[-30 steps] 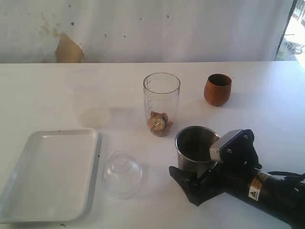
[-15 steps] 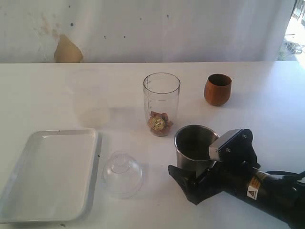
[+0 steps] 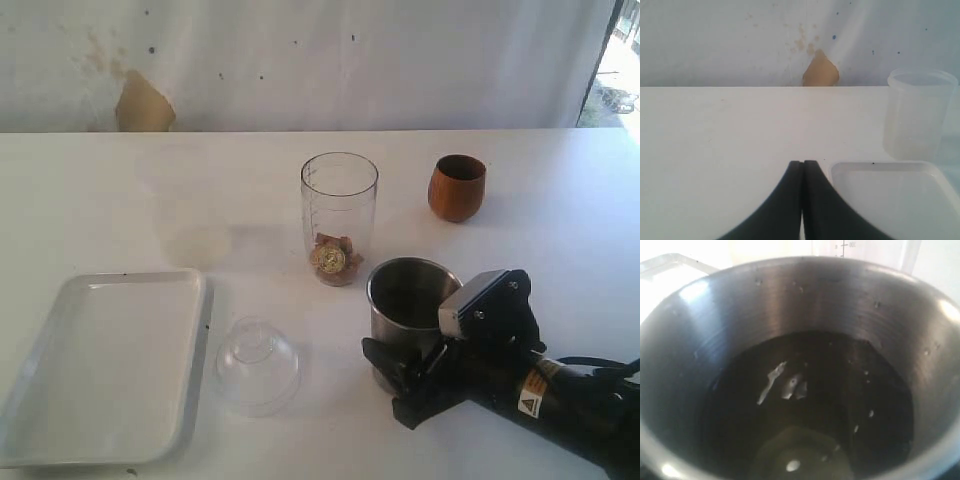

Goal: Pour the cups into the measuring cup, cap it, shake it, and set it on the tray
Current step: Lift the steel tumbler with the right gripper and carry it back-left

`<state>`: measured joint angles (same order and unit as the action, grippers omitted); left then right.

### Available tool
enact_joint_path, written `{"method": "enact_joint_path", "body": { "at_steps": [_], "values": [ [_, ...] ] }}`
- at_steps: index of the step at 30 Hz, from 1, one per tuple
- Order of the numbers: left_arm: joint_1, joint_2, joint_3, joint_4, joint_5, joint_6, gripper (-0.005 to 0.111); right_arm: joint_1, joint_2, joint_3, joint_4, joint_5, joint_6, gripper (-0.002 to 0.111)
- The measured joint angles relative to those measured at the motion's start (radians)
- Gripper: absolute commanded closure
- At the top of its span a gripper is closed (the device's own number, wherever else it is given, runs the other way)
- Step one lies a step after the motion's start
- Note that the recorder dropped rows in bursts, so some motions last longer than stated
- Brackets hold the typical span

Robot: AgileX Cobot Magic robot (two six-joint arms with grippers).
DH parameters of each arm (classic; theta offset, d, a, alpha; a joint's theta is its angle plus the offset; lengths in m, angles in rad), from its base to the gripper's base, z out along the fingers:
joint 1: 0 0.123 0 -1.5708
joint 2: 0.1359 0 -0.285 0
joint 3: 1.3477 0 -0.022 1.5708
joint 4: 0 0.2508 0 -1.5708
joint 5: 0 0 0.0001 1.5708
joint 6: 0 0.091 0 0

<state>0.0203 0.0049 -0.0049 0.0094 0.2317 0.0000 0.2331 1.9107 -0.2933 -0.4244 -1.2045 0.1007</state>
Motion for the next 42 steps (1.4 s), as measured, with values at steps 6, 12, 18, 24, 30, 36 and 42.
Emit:
{"method": "enact_joint_path", "body": {
  "at_steps": [6,12,18,24,30,36,42],
  "values": [
    [0.0,0.0,0.0,0.0,0.0,0.0,0.107,0.0,0.0,0.0,0.002,0.0,-0.013,0.108],
    [0.0,0.0,0.0,0.0,0.0,0.0,0.107,0.0,0.0,0.0,0.002,0.0,-0.017,0.108],
    [0.0,0.0,0.0,0.0,0.0,0.0,0.107,0.0,0.0,0.0,0.002,0.0,-0.017,0.108],
    [0.0,0.0,0.0,0.0,0.0,0.0,0.107,0.0,0.0,-0.002,0.002,0.0,-0.017,0.108],
    [0.0,0.0,0.0,0.0,0.0,0.0,0.107,0.004,-0.034,-0.016,0.034,0.042,-0.017,0.108],
    [0.0,0.0,0.0,0.0,0.0,0.0,0.107,0.006,-0.101,-0.046,0.101,0.046,-0.015,0.108],
    [0.0,0.0,0.0,0.0,0.0,0.0,0.107,0.006,-0.151,-0.139,0.127,0.082,0.02,0.108]
  ]
}}
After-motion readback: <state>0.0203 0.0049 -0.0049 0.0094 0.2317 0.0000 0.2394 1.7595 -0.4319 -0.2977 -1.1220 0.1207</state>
